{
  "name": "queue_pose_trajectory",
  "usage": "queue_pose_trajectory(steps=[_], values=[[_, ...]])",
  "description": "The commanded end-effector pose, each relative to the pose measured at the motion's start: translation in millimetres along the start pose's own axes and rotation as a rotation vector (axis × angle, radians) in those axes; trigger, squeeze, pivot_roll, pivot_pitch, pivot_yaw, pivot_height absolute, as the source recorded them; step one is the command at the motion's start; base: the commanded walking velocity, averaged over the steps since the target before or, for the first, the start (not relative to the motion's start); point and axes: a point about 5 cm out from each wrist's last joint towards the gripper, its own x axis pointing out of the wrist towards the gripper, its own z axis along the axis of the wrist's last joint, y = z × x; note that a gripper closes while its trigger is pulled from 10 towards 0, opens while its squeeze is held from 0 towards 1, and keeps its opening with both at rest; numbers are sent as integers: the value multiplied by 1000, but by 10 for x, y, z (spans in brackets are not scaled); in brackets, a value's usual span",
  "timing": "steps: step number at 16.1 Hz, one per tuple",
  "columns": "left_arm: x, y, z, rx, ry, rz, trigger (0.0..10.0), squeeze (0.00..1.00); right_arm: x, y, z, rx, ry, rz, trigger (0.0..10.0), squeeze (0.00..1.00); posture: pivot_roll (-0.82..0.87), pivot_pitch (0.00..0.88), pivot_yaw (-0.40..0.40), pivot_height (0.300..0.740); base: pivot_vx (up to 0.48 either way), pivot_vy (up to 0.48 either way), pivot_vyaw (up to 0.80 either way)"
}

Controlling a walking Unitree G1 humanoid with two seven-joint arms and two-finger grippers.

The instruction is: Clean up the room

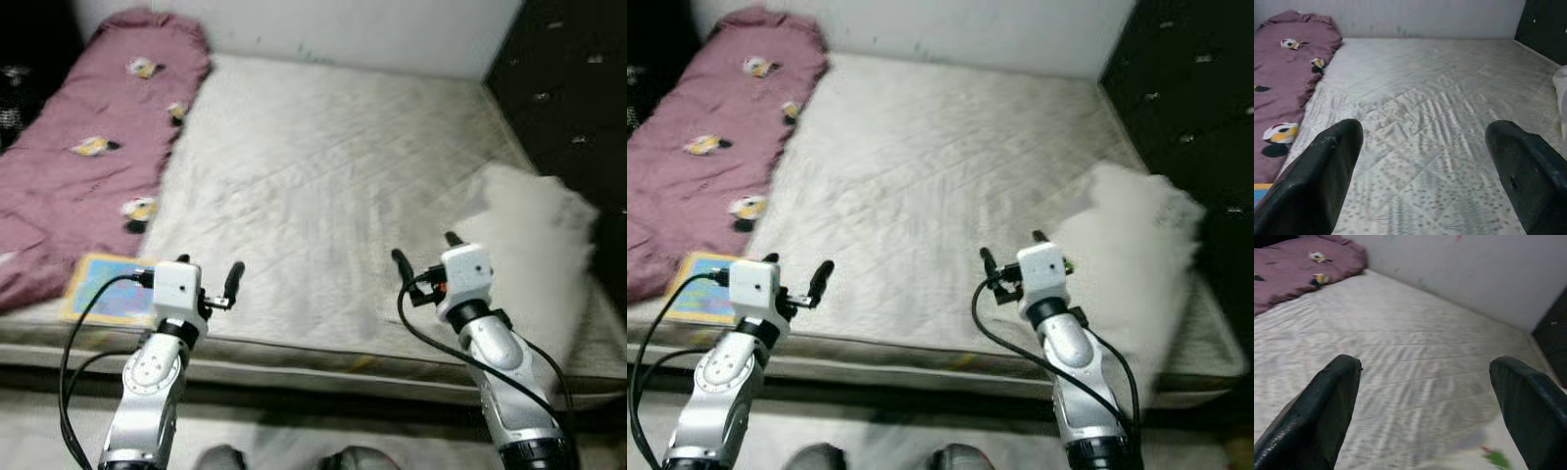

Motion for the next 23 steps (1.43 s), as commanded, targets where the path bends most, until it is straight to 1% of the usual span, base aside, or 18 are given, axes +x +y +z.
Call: queue_pose_trajectory(steps=[1, 12, 15, 18, 20, 23], values=[[-33, 67, -10, 9, 8, 18, 10000, 0, 11, 30, 25, 2, -8, 11, 10000, 0, -37, 71, -65, 740, 0, -405, 0], [-16, 72, 2, 13, 4, 21, 10000, 0, 27, 40, 21, -1, -9, 18, 10000, 0, -34, 70, -67, 740, 0, -377, 0], [-12, 83, 8, 5, -7, 27, 10000, 0, 33, 43, 19, -1, -10, 21, 10000, 0, -33, 65, -67, 740, 0, 0, 0], [-21, 78, 30, -15, -25, 6, 10000, 0, 37, 50, 22, -8, -10, 30, 10000, 0, -32, 63, -68, 740, 0, 0, 0], [-17, 74, 34, -22, -30, -2, 10000, 0, 41, 85, -8, -3, 6, 63, 10000, 0, -29, 57, -68, 740, 0, 0, 0], [-9, 76, 40, -23, -36, -8, 10000, 0, 61, 63, -4, 3, 7, 38, 10000, 0, -25, 50, -70, 740, 0, 0, 0]])
